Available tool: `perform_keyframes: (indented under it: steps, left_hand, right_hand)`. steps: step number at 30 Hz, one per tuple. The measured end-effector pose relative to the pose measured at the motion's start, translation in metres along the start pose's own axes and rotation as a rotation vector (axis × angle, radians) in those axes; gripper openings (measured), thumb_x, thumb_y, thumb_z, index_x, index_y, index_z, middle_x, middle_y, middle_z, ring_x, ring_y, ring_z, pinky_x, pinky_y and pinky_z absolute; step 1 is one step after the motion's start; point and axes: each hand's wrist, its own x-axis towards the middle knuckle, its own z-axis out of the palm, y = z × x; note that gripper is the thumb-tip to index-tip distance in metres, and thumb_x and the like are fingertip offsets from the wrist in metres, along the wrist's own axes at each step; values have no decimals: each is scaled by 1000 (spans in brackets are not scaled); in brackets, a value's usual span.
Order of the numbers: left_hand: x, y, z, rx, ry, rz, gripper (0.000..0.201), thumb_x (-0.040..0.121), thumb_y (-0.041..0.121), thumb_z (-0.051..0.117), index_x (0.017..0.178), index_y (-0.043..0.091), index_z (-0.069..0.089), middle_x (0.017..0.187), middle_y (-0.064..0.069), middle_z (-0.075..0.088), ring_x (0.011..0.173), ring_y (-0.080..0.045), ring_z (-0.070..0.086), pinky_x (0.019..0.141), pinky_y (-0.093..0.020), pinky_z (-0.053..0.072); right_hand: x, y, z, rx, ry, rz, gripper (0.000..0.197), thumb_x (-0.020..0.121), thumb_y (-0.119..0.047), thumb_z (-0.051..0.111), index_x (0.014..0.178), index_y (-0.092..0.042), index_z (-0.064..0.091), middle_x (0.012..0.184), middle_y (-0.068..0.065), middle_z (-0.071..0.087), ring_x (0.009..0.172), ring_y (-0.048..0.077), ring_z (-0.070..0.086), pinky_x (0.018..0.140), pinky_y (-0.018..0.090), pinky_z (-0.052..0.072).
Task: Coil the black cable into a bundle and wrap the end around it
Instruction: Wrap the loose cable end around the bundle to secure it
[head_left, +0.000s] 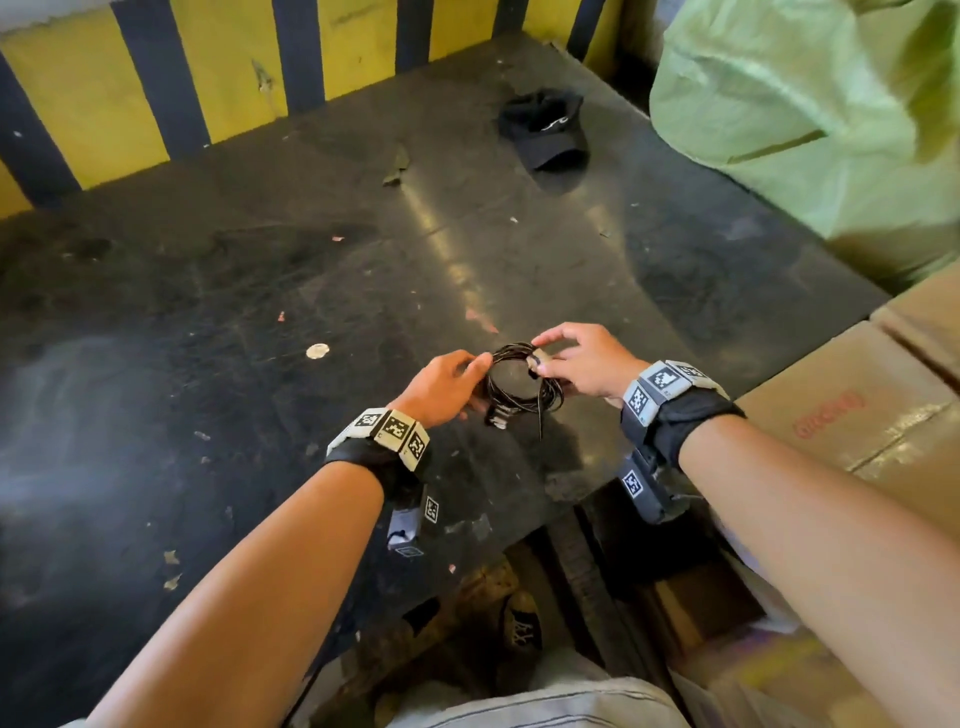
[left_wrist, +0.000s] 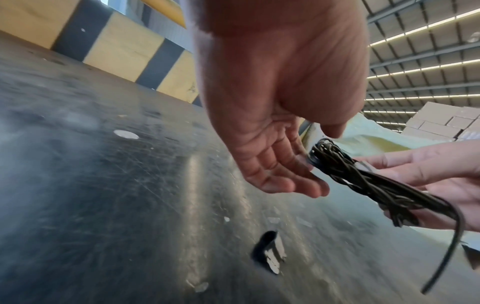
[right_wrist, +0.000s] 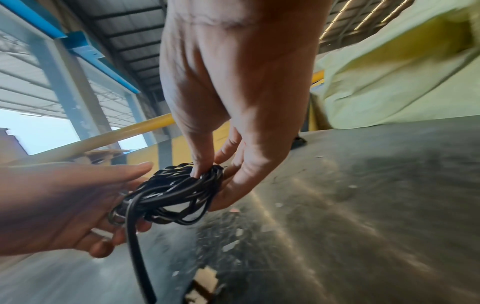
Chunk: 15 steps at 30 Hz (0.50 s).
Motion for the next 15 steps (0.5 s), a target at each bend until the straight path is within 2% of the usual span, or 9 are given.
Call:
perform_keyframes:
  steps: [2,3,5,7,8,10,13,14,15]
  left_hand:
    - [9,-4,9,77,21,-46,36,104,43,44,105,14,65,84,-2,78,67,-12,73,60,-29,54]
    - [12,-8,12,161,47,-46,32,102,41,47,106,16,67,86,1,78,75,-16,74,69,-32,57]
    - [16,-19,20,351,77,1,21,97,32,57,109,19,69,97,-1,78,93,-24,72,89,-38,56]
    - [18,-24,29,497,63,74,25,93,19,60,116,21,69,109,-7,73,104,-30,67,94,-41,53]
    - [21,-28,33,553,44,115,31,92,14,60,121,22,68,114,-10,70,106,-32,66,95,-42,53]
    - [27,-32,40,647,-15,198,41,90,6,59,124,23,70,119,-13,64,108,-34,64,96,-43,53]
    - [36,-40,48,743,-76,268,36,89,6,60,111,28,78,114,-9,66,104,-33,66,93,-46,55]
    - [37,-42,49,744,-68,278,29,90,10,62,105,28,80,111,-7,68,103,-32,67,91,-44,56]
    - [37,-41,51,740,-54,278,23,91,13,64,102,26,81,109,-7,69,101,-30,67,90,-41,56]
  right_hand:
    - [2,11,-13,7,42,32,26,80,-8,81,100,-21,72,103,27,76,80,25,65,87,60,57]
    - [6,20,-18,4,54,42,26,76,-14,84,96,-24,73,105,29,75,80,25,64,88,62,56]
    - [22,46,-28,-7,64,62,36,57,-36,87,91,-33,75,105,31,73,76,25,63,88,63,55]
    - [31,67,-35,-14,75,73,47,46,-49,82,91,-42,74,99,26,76,77,25,67,88,61,58]
    - [29,69,-37,-28,79,77,45,46,-49,83,90,-41,75,95,22,77,78,24,69,88,59,59]
    - [19,65,-40,-54,95,79,34,56,-40,85,89,-35,76,83,17,77,75,20,66,89,57,59]
    - [13,65,-42,-72,80,71,26,72,-22,85,95,-29,75,80,16,77,73,19,65,89,56,59]
    - [11,63,-42,-65,77,73,27,76,-18,84,100,-26,75,77,14,77,70,16,66,84,52,62]
    - [10,62,-43,-47,71,71,28,80,-12,82,105,-22,74,68,7,76,64,9,66,73,43,65]
